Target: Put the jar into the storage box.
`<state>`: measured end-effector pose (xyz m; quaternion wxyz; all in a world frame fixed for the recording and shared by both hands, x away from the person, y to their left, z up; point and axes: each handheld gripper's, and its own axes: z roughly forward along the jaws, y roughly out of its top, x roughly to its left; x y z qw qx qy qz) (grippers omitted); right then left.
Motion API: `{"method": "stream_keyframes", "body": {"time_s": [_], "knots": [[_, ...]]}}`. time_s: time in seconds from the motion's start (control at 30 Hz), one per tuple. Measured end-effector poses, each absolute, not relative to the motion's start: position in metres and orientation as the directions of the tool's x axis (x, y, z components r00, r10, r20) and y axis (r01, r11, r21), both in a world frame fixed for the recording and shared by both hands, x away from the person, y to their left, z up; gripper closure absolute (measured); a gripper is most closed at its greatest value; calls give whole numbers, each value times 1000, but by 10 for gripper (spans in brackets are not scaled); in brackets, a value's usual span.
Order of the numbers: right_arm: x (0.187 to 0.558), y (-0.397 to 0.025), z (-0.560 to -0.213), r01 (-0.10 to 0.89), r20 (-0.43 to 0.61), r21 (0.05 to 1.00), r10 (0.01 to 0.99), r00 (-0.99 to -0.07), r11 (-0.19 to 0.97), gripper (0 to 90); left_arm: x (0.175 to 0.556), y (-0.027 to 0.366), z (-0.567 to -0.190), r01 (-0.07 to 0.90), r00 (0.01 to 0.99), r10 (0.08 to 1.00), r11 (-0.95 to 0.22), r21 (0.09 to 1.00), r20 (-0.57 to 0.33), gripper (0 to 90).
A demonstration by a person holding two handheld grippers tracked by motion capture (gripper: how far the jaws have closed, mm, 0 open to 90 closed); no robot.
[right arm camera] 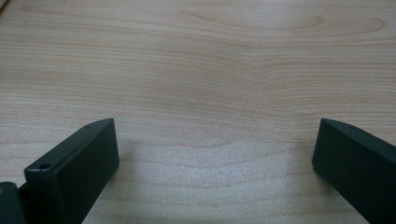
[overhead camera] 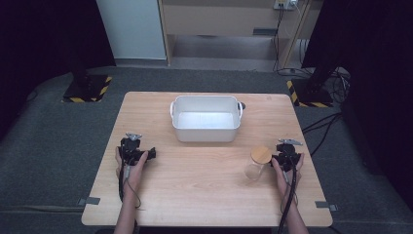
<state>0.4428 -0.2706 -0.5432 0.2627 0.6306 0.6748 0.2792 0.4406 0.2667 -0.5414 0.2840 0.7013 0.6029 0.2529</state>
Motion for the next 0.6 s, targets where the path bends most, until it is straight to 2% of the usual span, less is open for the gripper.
{"method": "stream_keyframes", "body": {"time_s": [0.6], "knots": [[443,-270,-543,705,-3,708,998,-67,49,8,441,266,-541,704,142,990,-111,701,13,0]]}}
